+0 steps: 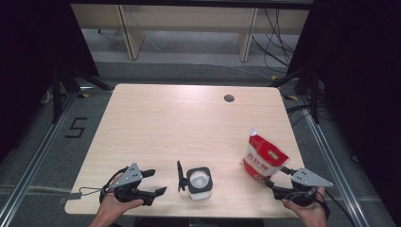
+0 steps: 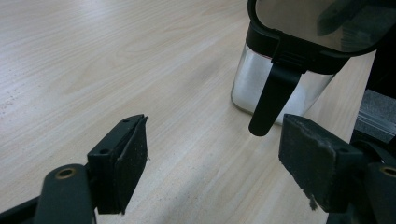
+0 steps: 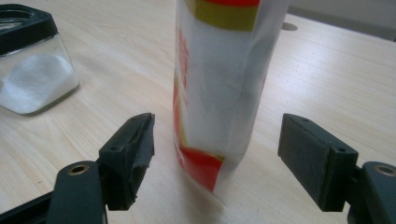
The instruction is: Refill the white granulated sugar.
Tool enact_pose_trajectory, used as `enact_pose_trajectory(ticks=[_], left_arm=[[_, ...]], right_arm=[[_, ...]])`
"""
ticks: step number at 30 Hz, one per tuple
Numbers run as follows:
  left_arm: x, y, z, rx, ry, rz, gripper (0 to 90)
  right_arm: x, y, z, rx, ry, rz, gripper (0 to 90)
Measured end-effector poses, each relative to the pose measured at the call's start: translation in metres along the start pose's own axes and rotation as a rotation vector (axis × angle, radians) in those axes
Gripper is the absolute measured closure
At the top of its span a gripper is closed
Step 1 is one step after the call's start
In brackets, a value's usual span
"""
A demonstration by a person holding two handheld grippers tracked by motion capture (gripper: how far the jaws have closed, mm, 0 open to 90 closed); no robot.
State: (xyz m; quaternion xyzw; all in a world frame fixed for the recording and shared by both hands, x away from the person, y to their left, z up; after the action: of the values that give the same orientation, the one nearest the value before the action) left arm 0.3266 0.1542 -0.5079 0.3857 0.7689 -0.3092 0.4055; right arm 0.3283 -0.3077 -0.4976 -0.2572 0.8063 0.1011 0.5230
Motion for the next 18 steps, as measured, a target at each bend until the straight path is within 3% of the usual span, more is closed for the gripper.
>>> enact_pose_trajectory(ticks=[2, 4, 5, 6, 7, 11, 13, 14, 15, 17, 18], left_arm=[[-0.001, -0.001, 0.000, 0.007, -0.005, -0.009, 23.2], [-0.004, -0.001, -0.001, 0.010, -0.013, 0.016, 23.2], [-0.005, -0.002, -0.001, 0.014, -0.020, 0.016, 23.2], [-0.006, -0.003, 0.000, 0.015, -0.025, 0.005, 23.3], [-0.007, -0.004, 0.000, 0.013, -0.024, 0.012, 23.3], [-0.010, -0.008, 0.001, 0.022, -0.025, 0.003, 23.4], [-0.012, -0.009, 0.001, 0.025, -0.021, 0.018, 23.4], [-0.013, -0.011, 0.002, 0.023, -0.026, -0.010, 23.4], [-0.015, -0.012, 0.002, 0.016, -0.026, -0.008, 23.5], [-0.018, -0.012, 0.001, 0.019, -0.021, 0.005, 23.6], [-0.019, -0.014, 0.002, 0.018, -0.026, -0.013, 23.6]], right_arm=[[0.001, 0.003, -0.002, -0.007, 0.033, 0.026, 26.7], [0.002, 0.005, -0.005, 0.012, 0.047, 0.031, 25.9], [0.003, 0.005, -0.005, -0.001, 0.051, 0.032, 25.7], [0.004, 0.008, -0.008, 0.010, 0.075, 0.074, 25.7], [0.005, 0.005, -0.006, 0.005, 0.050, 0.030, 25.3], [0.008, 0.008, -0.013, 0.031, 0.092, 0.090, 24.5], [0.010, 0.006, -0.013, 0.039, 0.091, 0.052, 24.3], [0.011, 0.009, -0.015, 0.041, 0.111, 0.078, 24.0], [0.011, 0.008, -0.014, 0.029, 0.112, 0.053, 24.0], [0.012, 0.009, -0.015, 0.048, 0.116, 0.041, 23.8], [0.011, 0.006, -0.014, 0.066, 0.101, -0.014, 24.0]])
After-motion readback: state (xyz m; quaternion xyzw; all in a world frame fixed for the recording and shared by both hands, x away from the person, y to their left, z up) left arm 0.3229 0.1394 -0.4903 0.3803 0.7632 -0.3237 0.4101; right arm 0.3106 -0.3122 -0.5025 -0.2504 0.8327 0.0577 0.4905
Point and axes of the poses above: each handheld gripper's, and its own axes: z roughly forward along the jaws, x roughly out of its underside, y roughly to its left, the point moved 4 cm from there along z, roughly forward along the jaws, and after that the axes turned 7 degrees about x, right-handed, at the moved point
